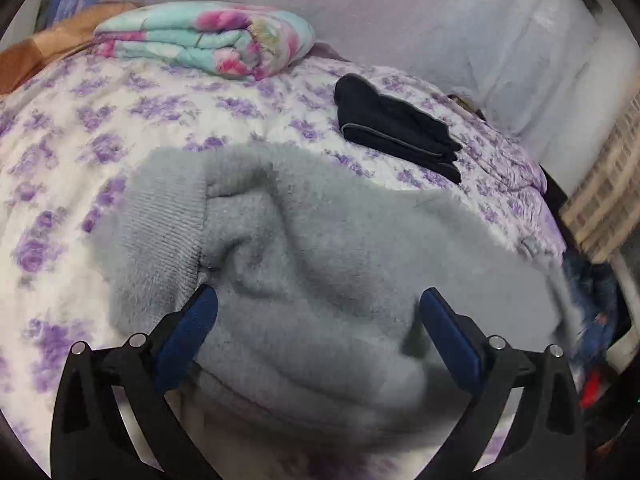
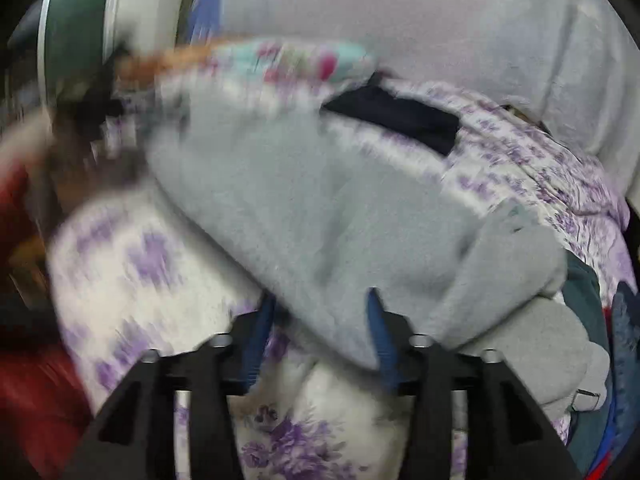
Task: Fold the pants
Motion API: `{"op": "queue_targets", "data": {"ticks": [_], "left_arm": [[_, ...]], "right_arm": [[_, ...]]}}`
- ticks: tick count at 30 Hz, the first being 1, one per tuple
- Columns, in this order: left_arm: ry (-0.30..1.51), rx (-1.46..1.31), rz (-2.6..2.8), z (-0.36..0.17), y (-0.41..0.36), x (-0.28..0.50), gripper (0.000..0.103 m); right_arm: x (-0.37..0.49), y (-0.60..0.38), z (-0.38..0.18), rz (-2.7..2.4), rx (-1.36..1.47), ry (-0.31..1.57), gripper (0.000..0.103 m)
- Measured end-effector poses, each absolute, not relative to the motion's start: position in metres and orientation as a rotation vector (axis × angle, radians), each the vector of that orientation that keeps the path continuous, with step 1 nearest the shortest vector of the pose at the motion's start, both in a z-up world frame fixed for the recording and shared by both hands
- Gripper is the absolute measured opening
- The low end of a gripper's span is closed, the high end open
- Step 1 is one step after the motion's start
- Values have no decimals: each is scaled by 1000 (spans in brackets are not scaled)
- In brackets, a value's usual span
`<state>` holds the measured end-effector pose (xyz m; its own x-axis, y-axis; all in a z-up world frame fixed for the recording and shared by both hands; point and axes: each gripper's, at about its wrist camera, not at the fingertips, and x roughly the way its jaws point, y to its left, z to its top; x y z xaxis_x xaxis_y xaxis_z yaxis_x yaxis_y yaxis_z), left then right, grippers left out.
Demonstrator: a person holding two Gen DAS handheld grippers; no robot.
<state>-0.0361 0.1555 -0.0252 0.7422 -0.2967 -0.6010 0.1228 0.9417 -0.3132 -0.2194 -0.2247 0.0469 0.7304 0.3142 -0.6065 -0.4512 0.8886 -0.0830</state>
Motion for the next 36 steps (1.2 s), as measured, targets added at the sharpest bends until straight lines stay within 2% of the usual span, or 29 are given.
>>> {"op": "queue_targets", "data": {"ticks": [1, 3, 7, 11, 12, 13, 14, 15, 16, 19, 20, 21, 23, 24, 29, 31, 33, 34, 36], "left_arm": [[680, -198, -206, -24, 146, -41, 99], [690, -116, -157, -22, 133, -42, 99], [693, -123, -161, -26, 139, -40, 99], [684, -144, -186, -27, 143, -42, 99], [682, -149, -189, -26, 142, -44, 99], [681, -152, -191, -26, 140, -46, 99], [681, -153, -193, -26, 140, -46, 99], [680, -153, -194, -26, 140, -46, 99], [680, -153, -193, -25, 140, -47, 99], [675, -163, -198, -25, 141, -48, 99], [671, -168, -202, -24, 141, -49, 99], [670, -170, -204, -24, 142, -49, 99], [673, -168, -203, -25, 142, -49, 99], [676, -161, -200, -25, 141, -49, 99], [695, -114, -176, -25, 134, -47, 99], [697, -109, -175, -25, 134, -47, 99], [695, -112, -175, -25, 134, -48, 99], [696, -113, -176, -25, 134, -48, 99], [698, -113, -185, -26, 134, -49, 99]], "right_arm": [[-213, -234, 59, 365, -186, 587, 83], [-182, -250, 78, 155, -112, 546, 94], [-91, -253, 57, -106, -174, 701, 96], [-74, -252, 15, -173, -264, 773, 94], [-80, -256, 14, -154, -250, 761, 85], [-93, -264, 17, -147, -224, 738, 64], [-107, -273, 22, -144, -184, 722, 50], [-119, -286, 28, -119, -113, 708, 30], [-132, -301, 36, -79, -16, 695, 16], [-182, -361, 42, -94, 235, 668, 14], [-196, -380, 31, -115, 294, 710, 14], [-202, -390, 20, -123, 330, 752, 23], [-223, -408, 3, -124, 431, 783, 29], [-232, -412, 5, -172, 437, 771, 44], [-261, -403, 60, -265, 351, 487, 44], [-249, -374, 72, -229, 203, 465, 52], [-232, -352, 69, -182, 93, 491, 58], [-222, -341, 63, -159, 42, 523, 67], [-188, -327, 25, -81, -6, 735, 77]]}}
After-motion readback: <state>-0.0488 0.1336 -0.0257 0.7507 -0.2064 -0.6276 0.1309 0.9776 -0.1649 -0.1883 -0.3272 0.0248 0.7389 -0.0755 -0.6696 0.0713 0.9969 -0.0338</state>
